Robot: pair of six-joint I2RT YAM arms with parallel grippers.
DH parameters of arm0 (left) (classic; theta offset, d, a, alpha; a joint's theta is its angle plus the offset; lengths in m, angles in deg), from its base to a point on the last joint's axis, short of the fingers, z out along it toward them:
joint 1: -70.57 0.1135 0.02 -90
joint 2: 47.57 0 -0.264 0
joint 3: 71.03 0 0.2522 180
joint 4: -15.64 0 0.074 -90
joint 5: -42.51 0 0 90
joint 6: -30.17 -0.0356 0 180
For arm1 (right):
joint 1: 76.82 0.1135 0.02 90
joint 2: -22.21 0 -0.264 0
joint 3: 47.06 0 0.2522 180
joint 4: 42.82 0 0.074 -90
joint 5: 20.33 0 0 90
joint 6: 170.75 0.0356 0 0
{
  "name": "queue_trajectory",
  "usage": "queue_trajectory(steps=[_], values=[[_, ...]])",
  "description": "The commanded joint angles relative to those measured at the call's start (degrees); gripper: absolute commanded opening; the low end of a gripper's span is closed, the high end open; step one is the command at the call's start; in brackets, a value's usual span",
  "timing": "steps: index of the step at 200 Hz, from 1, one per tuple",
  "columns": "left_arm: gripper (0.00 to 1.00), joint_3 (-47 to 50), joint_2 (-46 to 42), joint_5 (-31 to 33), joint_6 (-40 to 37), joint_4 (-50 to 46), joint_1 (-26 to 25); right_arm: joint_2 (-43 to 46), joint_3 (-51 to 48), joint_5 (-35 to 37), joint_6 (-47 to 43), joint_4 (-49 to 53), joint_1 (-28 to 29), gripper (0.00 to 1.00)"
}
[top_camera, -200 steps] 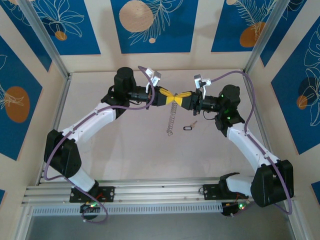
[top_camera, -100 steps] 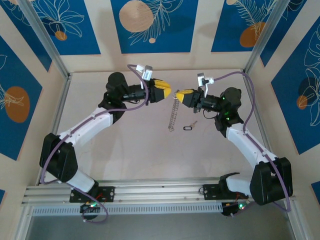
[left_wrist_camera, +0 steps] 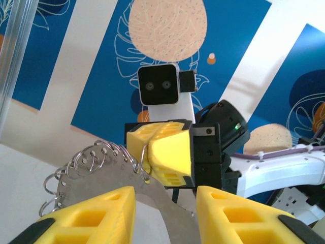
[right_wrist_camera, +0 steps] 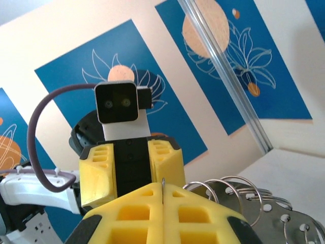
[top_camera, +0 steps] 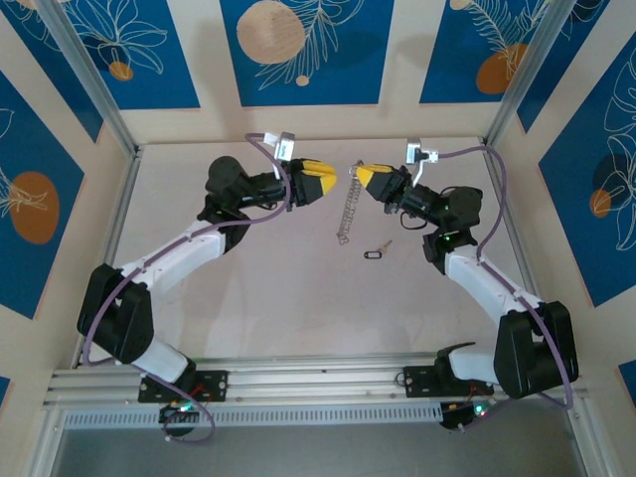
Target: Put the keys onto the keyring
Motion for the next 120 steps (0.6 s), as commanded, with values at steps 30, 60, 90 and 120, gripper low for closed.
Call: queue_trajectory(steps=[30,60,90,120], values=[[0.36,-0.5,0.9,0.9,2.4,5.7,0.1,-2.6,1.5,4.5,4.1,-9.0,1.4,0.00],[0.36,-1.1,1.6,1.1,2.7,6.3,-0.2,-3.9,2.6,4.8,5.1,-10.7,2.3,0.00],[0.35,-1.8,2.1,0.8,2.9,6.4,-0.2,-4.9,3.3,5.0,5.4,-11.3,3.4,0.00],[0.31,-1.9,2.1,1.0,2.7,5.9,-0.2,-5.4,3.7,4.8,5.3,-11.6,4.1,0.00]])
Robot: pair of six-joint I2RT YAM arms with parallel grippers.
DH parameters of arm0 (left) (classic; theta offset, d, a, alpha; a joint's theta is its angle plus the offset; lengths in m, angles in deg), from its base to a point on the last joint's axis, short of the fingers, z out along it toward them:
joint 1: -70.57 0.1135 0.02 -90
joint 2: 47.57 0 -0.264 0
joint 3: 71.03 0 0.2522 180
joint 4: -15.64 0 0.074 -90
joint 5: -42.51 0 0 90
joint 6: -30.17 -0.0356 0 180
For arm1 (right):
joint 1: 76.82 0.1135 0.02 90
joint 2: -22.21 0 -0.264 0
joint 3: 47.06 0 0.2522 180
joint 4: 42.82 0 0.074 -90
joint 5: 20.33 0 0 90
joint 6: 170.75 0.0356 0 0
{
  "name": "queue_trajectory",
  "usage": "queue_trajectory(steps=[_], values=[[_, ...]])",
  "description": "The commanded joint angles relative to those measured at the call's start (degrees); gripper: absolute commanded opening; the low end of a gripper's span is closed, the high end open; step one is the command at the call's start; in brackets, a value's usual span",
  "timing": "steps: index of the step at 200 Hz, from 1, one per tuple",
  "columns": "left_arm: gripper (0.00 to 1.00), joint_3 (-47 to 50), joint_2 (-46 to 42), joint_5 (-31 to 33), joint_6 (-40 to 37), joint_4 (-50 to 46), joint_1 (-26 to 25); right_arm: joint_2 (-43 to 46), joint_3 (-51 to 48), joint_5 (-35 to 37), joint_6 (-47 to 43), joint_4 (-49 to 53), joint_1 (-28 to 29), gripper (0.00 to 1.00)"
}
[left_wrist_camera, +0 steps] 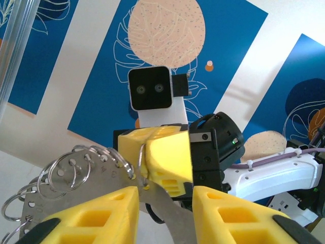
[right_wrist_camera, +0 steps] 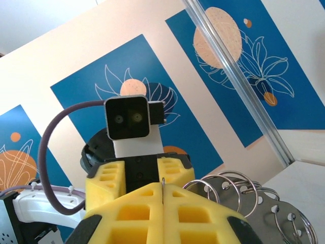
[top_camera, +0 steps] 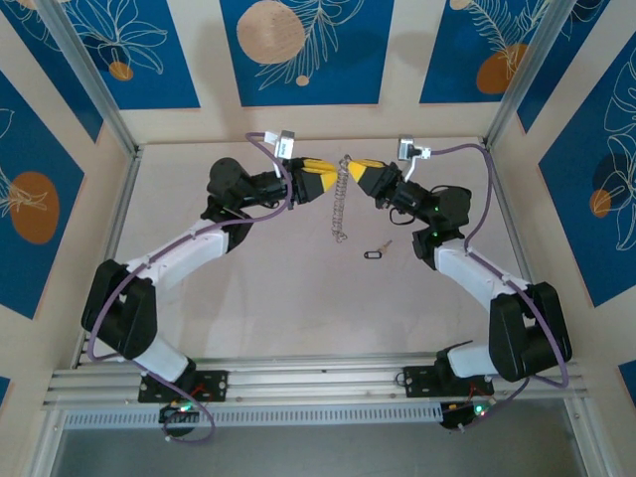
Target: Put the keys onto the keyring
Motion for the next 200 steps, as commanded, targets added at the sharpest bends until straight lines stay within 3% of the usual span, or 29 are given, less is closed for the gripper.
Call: queue_trajectory(steps=[1,34,69,117,146,200], values=[[0.31,-1.9,0.4,0.5,0.0,2.4,-0.2,-0.3,2.1,1.7,0.4,-3.7,0.7,0.00],[0.30,-2.3,-0.4,0.4,-2.9,-2.8,-0.2,-0.3,2.0,0.9,-0.2,-2.0,0.6,0.00],[0.32,-3.4,-1.9,0.7,-10.5,-14.9,0.0,-0.6,3.4,-3.7,-1.1,3.0,-0.4,0.00],[0.40,-5.5,-5.8,8.9,-21.4,-35.2,0.5,-0.5,9.8,-14.0,-9.5,22.9,-1.0,0.00],[0.45,-4.8,-8.6,14.5,-26.3,-40.7,0.6,-0.5,14.8,-19.6,-17.7,37.7,-1.2,0.00],[0.42,-8.2,-8.1,10.9,-34.2,-48.4,1.9,-1.7,25.8,-26.3,-35.7,66.3,-2.7,0.00]])
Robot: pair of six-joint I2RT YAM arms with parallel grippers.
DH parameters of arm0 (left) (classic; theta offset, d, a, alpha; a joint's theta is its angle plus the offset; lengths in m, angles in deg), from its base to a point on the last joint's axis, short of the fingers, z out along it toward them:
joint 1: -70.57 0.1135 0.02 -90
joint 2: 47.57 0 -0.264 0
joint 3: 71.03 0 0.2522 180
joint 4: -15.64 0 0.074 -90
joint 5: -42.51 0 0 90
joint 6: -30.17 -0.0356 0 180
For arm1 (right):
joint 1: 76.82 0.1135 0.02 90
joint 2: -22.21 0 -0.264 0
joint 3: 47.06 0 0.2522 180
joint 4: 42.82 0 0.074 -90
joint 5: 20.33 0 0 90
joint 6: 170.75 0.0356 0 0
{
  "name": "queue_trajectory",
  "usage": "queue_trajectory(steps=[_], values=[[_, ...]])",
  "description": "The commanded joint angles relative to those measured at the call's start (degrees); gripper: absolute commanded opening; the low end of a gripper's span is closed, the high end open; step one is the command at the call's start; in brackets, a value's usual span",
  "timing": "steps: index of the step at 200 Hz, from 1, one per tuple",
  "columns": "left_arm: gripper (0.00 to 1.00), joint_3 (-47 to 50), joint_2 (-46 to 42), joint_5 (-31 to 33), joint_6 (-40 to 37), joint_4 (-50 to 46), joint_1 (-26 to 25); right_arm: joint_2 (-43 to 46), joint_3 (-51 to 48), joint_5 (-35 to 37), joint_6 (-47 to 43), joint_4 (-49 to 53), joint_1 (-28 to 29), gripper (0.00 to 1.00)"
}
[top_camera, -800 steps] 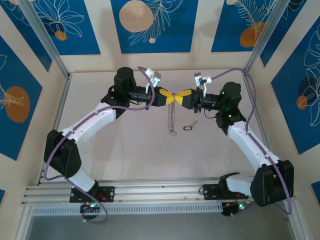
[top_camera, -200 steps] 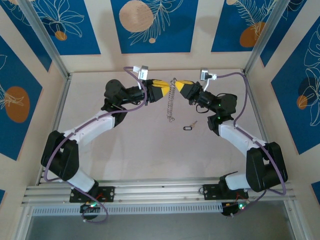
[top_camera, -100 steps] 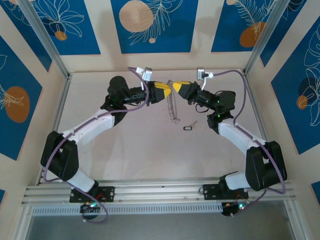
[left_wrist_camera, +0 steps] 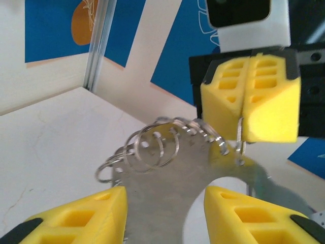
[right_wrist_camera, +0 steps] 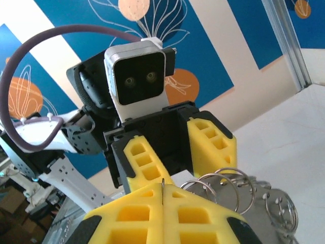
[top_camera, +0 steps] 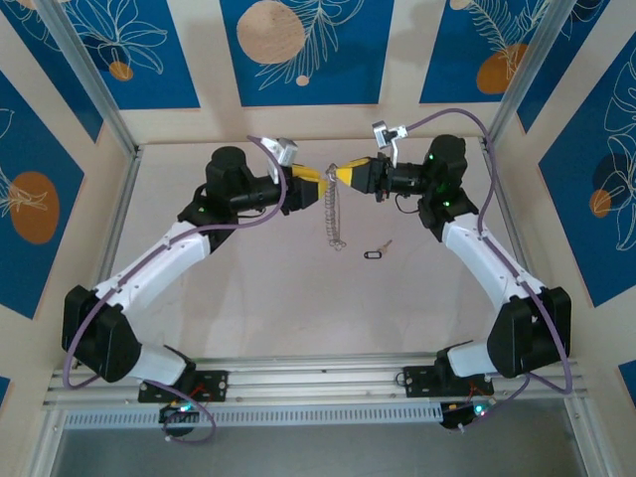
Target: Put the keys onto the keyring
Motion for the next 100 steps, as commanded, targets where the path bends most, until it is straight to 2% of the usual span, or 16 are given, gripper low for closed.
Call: queue_trajectory(steps=[1,18,44,61,100], values=[[0.42,-3.6,0.1,-2.1,-6.4,-5.9,1.4,-0.7,5.8,-4.8,-12.5,18.6,-0.7,0.00],[0.39,-6.0,1.8,-7.6,-7.8,-8.3,2.6,-1.4,9.7,-4.8,-20.6,29.5,-1.0,0.00],[0.37,-8.3,3.4,-12.7,-8.8,-10.1,4.2,-3.5,15.4,-3.3,-31.0,43.6,-1.1,0.00],[0.37,-9.3,4.1,-14.5,-9.2,-10.2,4.8,-4.9,17.9,-2.3,-34.2,48.3,-1.1,0.00],[0.37,-12.1,6.4,-17.9,-11.0,-12.3,5.0,-7.4,20.3,-3.7,-36.1,51.1,-1.1,0.00]])
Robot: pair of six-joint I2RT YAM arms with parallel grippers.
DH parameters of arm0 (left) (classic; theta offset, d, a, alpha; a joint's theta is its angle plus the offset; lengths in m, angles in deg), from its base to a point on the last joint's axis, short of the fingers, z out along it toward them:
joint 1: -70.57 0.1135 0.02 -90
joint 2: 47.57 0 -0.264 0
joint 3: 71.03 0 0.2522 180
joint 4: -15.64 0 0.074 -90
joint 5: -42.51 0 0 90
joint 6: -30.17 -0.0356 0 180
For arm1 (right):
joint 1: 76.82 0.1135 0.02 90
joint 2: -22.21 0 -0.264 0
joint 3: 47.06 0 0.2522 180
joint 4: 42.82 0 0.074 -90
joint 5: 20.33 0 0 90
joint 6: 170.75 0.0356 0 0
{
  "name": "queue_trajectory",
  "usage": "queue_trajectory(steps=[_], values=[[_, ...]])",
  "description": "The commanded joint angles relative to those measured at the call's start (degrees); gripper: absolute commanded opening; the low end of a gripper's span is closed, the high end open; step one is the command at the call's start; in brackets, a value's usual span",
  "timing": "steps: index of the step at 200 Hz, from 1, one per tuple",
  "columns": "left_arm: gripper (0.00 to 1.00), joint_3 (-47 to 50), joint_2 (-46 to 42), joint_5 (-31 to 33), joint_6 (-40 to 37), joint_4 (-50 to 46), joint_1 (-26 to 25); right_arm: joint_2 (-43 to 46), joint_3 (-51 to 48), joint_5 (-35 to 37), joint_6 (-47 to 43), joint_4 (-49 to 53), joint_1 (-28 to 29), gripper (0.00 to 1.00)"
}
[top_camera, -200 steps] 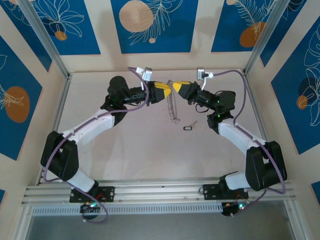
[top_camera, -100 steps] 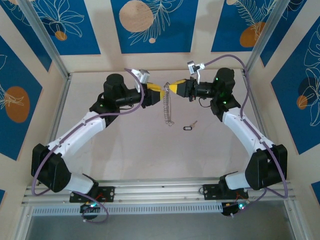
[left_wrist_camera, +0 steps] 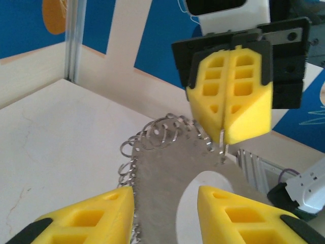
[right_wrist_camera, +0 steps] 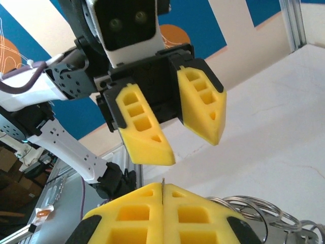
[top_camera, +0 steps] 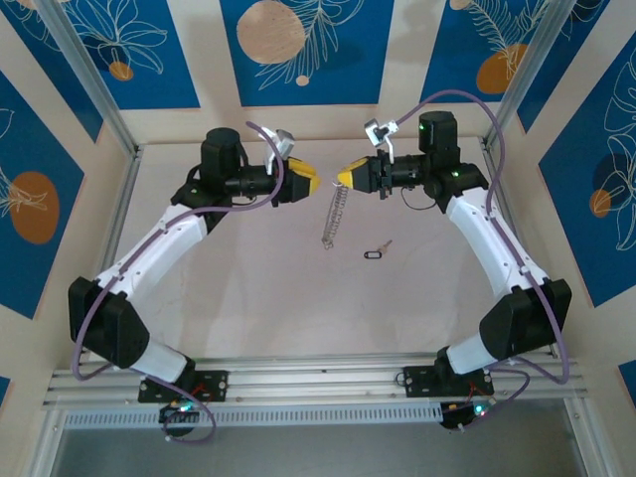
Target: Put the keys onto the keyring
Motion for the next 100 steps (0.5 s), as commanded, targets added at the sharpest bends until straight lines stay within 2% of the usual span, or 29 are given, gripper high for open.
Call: queue_trajectory(steps=[1,30,100], values=[[0.37,-3.6,1.8,-5.4,-2.8,-2.5,0.4,-1.5,2.8,-1.6,-5.1,7.2,-0.3,0.00],[0.37,-6.6,3.9,-7.7,-4.3,-5.1,0.5,-2.7,3.1,-1.5,-6.1,8.1,-0.3,0.00],[0.37,-8.4,6.2,-11.6,-3.6,-3.5,0.4,-3.4,2.3,-2.0,-5.4,6.0,-0.5,0.00]])
